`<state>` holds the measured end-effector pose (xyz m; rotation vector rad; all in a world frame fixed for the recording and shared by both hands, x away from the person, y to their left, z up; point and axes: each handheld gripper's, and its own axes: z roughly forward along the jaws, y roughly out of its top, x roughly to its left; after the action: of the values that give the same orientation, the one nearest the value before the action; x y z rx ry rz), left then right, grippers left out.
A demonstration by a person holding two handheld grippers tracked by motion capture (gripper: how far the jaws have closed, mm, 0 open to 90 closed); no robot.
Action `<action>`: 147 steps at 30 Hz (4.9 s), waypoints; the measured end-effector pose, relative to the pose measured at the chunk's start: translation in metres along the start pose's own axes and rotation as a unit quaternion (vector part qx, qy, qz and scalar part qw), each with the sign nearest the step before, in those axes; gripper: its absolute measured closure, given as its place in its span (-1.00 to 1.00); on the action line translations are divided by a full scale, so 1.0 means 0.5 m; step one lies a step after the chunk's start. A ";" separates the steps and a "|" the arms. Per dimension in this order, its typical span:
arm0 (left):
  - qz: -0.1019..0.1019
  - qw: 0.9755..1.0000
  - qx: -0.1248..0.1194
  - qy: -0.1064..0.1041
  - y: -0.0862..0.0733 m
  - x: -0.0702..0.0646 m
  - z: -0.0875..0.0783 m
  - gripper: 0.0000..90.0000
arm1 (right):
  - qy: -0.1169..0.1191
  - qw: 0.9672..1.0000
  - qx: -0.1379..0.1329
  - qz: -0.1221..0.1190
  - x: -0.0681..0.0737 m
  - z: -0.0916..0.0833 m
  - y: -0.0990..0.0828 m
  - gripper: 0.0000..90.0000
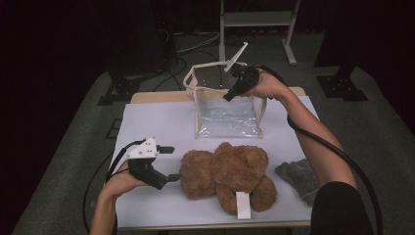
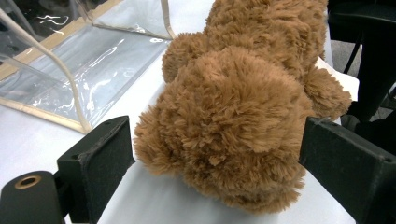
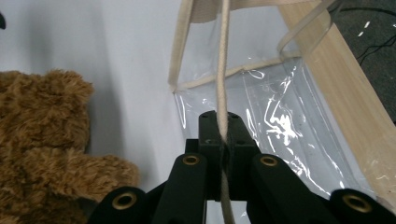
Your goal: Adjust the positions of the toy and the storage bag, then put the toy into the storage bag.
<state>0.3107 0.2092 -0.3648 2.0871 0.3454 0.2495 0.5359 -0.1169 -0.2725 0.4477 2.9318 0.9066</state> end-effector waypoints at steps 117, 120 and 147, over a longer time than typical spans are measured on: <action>-0.026 0.999 0.025 0.002 -0.035 0.009 0.002 -0.81 | 0.016 0.991 0.052 -0.120 0.385 0.106 -0.160 -0.74; -0.025 0.999 0.025 0.002 -0.035 0.008 0.002 -0.81 | 0.010 0.991 0.054 -0.125 0.387 0.108 -0.162 -0.74; -0.032 0.999 0.021 0.005 -0.043 0.014 -0.004 -0.81 | 0.021 0.992 0.048 -0.119 0.375 0.103 -0.181 0.28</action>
<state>0.3134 0.2236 -0.3822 2.1137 0.4259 0.2163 0.3389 -0.1064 -0.3569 0.0792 2.9907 0.7580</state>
